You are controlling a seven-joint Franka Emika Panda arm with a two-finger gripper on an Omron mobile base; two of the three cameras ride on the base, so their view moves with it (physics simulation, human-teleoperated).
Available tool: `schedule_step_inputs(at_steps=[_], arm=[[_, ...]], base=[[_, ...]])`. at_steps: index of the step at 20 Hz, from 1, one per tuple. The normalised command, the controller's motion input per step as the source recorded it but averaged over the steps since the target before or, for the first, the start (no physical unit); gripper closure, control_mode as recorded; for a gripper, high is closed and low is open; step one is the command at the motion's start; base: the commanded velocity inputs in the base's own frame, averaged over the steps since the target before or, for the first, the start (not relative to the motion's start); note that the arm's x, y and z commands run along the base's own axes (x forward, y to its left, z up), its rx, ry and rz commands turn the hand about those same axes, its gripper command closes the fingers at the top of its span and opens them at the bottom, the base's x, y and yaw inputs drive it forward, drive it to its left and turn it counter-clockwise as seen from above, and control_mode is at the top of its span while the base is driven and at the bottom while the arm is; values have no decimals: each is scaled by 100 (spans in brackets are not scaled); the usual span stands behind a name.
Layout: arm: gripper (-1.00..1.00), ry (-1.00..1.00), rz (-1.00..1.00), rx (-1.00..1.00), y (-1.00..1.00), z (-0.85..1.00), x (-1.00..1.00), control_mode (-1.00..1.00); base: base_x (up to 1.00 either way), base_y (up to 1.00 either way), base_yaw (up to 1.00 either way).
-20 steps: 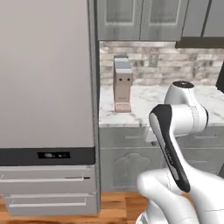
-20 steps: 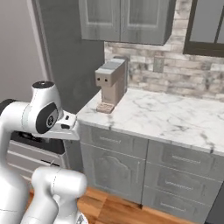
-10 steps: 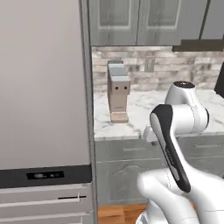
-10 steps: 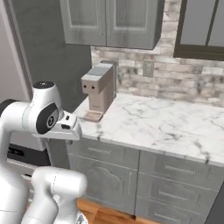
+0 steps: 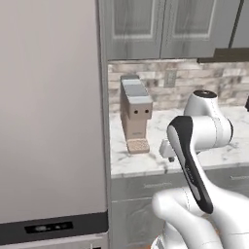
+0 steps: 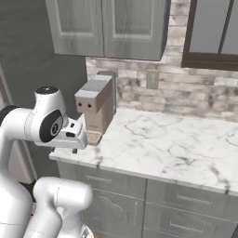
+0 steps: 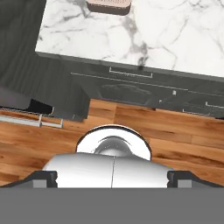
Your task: Navigate to the coffee machine.
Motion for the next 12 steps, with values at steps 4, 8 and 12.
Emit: schedule_step_inputs(at_steps=[4, 8, 12], arm=[[-100, 0, 0, 0, 0, 0, 0, 100], [-100, 0, 0, 0, 0, 0, 0, 100], [-100, 0, 0, 0, 0, 0, 0, 100]], base=[[48, 44, -13], [39, 33, -11], [46, 6, -9]])
